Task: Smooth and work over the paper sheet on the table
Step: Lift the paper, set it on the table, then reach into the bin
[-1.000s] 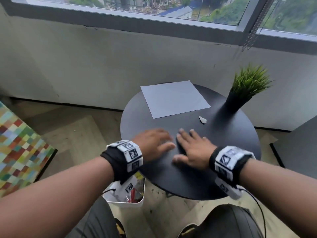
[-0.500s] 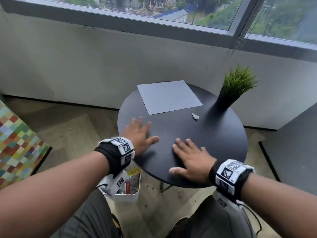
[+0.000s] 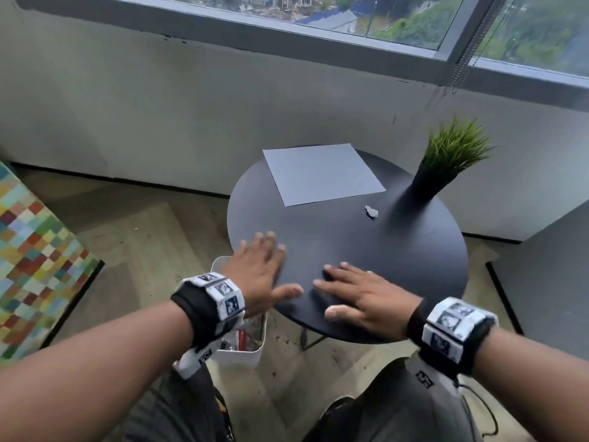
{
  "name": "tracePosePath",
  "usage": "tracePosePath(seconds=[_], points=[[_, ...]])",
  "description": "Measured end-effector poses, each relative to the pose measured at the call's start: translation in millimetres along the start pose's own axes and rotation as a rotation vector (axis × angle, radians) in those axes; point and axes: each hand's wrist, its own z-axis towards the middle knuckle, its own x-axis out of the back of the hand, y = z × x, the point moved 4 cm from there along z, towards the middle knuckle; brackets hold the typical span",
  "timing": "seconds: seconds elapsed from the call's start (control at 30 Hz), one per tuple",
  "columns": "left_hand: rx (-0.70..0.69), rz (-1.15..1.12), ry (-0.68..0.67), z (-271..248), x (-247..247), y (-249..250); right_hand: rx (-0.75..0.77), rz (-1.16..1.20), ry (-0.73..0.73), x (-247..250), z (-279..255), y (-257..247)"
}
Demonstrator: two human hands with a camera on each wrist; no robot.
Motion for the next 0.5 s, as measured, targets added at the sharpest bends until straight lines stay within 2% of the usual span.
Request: tracePosePath(seconds=[0.03, 0.07, 0.1, 0.13, 0.17, 0.2, 0.23, 0.27, 0.3, 0.33, 0.4, 0.43, 0.5], points=[[-0.184, 0.015, -0.036, -10, -4, 15, 0.066, 0.078, 0.055, 12, 6, 7], [-0.346, -0.007, -0.074, -20, -6, 27, 0.063, 0.138, 0.128, 22, 15, 21], [-0.452, -0.051, -0.083, -26, -6, 33, -0.017, 0.144, 0.181, 28, 26, 44], [-0.485, -0.094, -0.039, -27, -5, 32, -0.168, 0.119, 0.189, 31, 35, 64], [-0.426, -0.135, 0.041, -22, -1, 23, -0.344, 0.079, 0.157, 29, 43, 81], [-0.283, -0.166, 0.113, -15, 3, 10, -0.464, 0.042, 0.098, 23, 49, 89], [-0.086, -0.186, 0.143, -7, 7, -6, -0.492, 0.009, 0.038, 16, 52, 84], [0.101, -0.178, 0.118, -2, 8, -20, -0.436, -0.031, -0.009, 9, 53, 70], [0.216, -0.145, 0.073, 0, 5, -28, -0.306, -0.080, -0.034, 5, 51, 48], [0.239, -0.095, 0.040, -2, 3, -27, -0.152, -0.098, -0.050, 5, 47, 26], [0.091, -0.004, -0.005, -14, -8, -8, 0.052, -0.043, -0.032, 16, 48, 7], [-0.041, 0.029, -0.030, -24, -14, 8, 0.046, 0.000, -0.006, 21, 55, 15], [-0.325, 0.076, -0.068, -42, -20, 39, -0.150, 0.001, 0.044, 29, 69, 40]])
